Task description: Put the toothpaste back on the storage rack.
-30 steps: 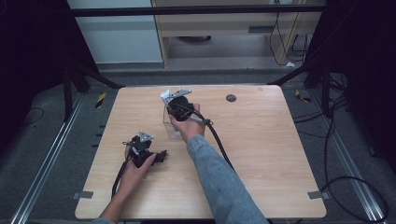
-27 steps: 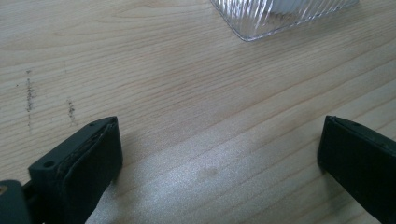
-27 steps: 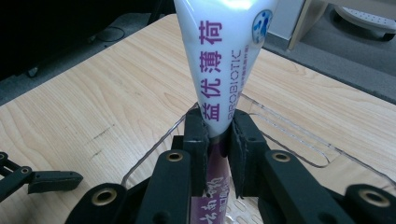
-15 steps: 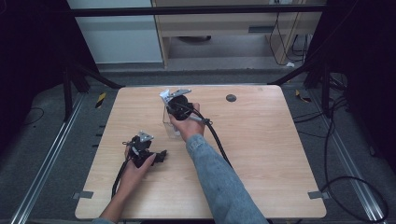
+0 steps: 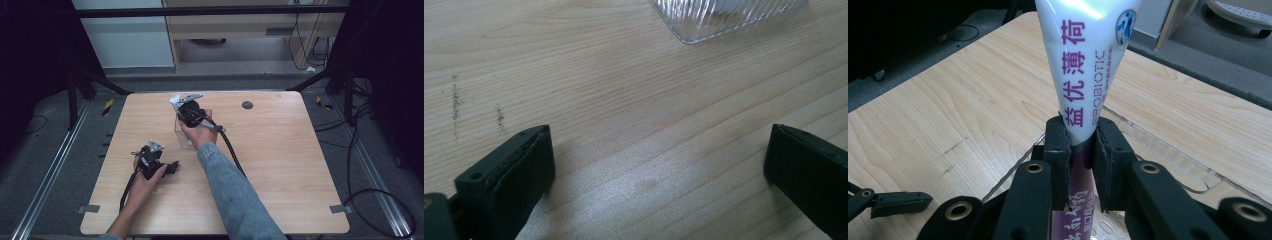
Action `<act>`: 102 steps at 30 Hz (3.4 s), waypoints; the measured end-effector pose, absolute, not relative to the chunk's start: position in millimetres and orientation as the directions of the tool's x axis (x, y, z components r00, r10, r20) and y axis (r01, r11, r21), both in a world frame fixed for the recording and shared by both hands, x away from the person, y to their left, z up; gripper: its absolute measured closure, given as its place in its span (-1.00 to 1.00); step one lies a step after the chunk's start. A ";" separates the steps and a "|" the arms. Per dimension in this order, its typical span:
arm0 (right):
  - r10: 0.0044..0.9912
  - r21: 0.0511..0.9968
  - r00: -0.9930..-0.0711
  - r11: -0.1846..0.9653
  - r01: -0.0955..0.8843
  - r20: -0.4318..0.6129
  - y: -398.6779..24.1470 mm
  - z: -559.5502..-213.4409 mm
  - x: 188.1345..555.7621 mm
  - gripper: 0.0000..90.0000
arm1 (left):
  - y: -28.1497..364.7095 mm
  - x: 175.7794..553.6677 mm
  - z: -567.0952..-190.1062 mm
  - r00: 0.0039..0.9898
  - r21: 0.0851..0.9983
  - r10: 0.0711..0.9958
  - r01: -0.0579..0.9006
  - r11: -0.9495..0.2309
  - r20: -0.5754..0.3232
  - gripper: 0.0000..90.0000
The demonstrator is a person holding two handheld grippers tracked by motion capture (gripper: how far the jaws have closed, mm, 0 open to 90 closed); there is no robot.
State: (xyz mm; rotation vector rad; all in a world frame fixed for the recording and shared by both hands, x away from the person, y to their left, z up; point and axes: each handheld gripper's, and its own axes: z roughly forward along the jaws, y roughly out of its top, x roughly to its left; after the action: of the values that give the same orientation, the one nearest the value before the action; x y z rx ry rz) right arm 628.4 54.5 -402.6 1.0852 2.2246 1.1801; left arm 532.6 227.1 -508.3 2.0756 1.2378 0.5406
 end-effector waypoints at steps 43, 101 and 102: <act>0.780 0.825 -0.625 0.335 0.455 0.028 45.4 -393.9 624.5 0.73 | 227.0 532.6 -508.3 0.468 0.712 0.883 0.614 -0.340 0.018 -1.00; 0.760 0.875 -0.647 0.267 0.405 0.067 -22.4 -349.6 600.3 -0.48 | 226.8 532.8 -508.4 0.466 0.715 0.884 0.613 -0.338 0.018 -1.00; 0.758 0.878 -0.650 0.275 0.393 0.054 -24.7 -346.9 598.0 -0.54 | 227.3 532.8 -508.2 0.469 0.711 0.883 0.613 -0.344 0.022 -1.00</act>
State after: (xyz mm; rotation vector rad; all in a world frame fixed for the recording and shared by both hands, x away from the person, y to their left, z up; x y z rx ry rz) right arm 598.0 -24.7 -346.9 1.0420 2.1747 1.3312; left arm 532.8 227.3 -508.2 2.0789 1.2362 0.5434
